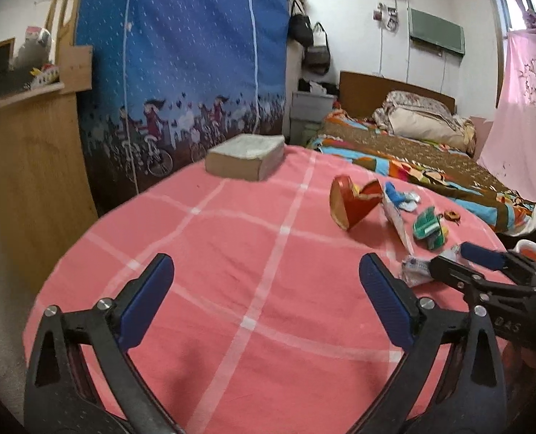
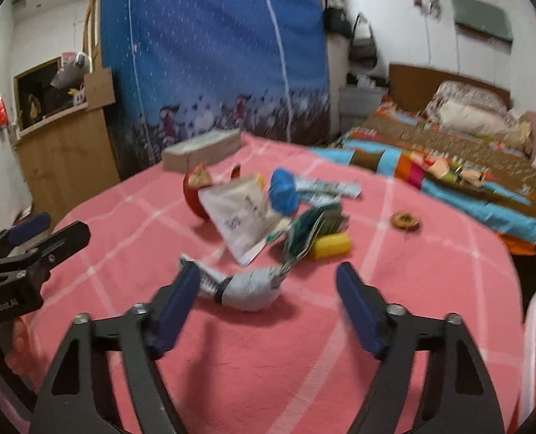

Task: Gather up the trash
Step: 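Grasp the grey cloth with the right gripper while the left gripper returns to the pile, then grasp the white paper packet with the left gripper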

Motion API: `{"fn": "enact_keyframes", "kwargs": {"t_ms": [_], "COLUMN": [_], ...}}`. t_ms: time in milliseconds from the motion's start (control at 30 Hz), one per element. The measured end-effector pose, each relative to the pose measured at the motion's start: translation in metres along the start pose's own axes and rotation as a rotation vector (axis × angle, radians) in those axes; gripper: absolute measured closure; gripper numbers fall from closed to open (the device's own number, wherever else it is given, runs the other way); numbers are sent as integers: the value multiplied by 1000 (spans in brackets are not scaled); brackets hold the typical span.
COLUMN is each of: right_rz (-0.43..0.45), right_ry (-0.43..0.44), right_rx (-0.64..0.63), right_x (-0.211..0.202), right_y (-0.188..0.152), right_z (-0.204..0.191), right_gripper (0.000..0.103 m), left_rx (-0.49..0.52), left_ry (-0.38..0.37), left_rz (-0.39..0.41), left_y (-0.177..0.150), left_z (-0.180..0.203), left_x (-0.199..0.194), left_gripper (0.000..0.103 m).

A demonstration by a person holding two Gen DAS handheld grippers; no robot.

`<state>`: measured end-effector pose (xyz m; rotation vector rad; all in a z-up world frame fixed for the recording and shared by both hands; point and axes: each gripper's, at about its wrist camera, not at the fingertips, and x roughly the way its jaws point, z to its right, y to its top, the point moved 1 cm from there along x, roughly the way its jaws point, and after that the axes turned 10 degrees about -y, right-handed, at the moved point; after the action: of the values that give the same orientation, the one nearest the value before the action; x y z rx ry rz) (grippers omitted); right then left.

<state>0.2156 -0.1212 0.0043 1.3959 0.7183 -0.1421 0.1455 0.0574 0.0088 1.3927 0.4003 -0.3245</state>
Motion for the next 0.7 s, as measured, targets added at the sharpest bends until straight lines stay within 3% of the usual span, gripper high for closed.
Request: {"fn": "enact_keyframes", "kwargs": {"t_ms": [133, 333, 700], "right_rz": [-57, -51, -25], "right_ry": [70, 106, 9], "right_rx": [21, 46, 119], "right_x": [7, 1, -18], "right_y": [-4, -5, -8], "right_z": [3, 11, 62], "right_gripper": [67, 71, 71], "left_rx": [-16, -22, -20], "left_ry": [-42, -126, -286], "left_rz": [-38, -82, -222], "left_y": [1, 5, 10], "left_z": [2, 13, 50], "left_x": [7, 19, 57], "left_gripper": [5, 14, 25]}}
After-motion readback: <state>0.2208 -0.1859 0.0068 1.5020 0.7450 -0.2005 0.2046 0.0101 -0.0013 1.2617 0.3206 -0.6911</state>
